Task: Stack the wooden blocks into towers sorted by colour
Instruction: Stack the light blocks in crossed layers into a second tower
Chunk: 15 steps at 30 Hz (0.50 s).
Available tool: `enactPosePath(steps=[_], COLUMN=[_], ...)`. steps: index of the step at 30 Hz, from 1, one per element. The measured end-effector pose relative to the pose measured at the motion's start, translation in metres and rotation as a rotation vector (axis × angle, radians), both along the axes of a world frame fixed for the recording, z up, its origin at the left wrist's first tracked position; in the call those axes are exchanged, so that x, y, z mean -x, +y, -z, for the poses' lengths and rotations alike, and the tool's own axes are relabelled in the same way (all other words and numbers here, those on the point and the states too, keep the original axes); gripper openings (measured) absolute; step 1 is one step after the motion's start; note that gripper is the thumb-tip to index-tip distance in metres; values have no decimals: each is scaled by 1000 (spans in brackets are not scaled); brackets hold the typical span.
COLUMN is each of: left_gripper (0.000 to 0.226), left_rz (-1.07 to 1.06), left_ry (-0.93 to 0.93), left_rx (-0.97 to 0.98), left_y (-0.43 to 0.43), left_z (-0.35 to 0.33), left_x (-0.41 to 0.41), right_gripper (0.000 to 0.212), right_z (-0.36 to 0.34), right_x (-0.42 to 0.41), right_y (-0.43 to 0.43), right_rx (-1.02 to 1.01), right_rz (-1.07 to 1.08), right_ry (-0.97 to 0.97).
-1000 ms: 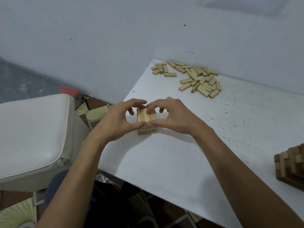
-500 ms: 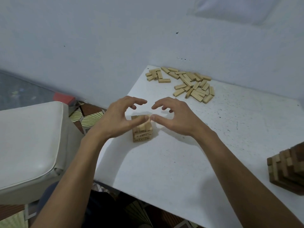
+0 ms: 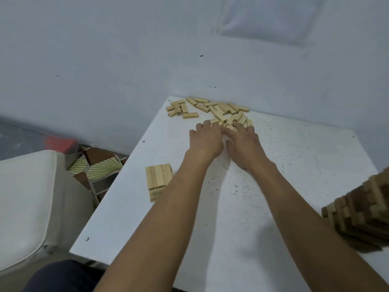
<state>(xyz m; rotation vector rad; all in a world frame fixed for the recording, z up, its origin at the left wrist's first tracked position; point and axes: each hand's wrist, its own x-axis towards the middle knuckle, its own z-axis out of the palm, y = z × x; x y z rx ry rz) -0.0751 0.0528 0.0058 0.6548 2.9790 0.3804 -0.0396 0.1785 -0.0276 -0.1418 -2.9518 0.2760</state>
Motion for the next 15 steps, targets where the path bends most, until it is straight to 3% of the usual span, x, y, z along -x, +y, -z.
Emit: enactPosePath(steps=[3,10,15], left_gripper=[41,35,40], left_rz=[-46,-96,-137], left_ry=[-9,21,100], left_rx=[-29,-23,-158], left_y=[10,11,7], left_z=[12,34,43], left_x=[4,-2,-8], right_gripper=[47,27,21], right_z=[4,13,17], right_x=[2,7,2], right_y=[6,9,9], right_rx=[-116,38,84], right_rz=[-39,-67,-72], right_ry=[-17,119,186])
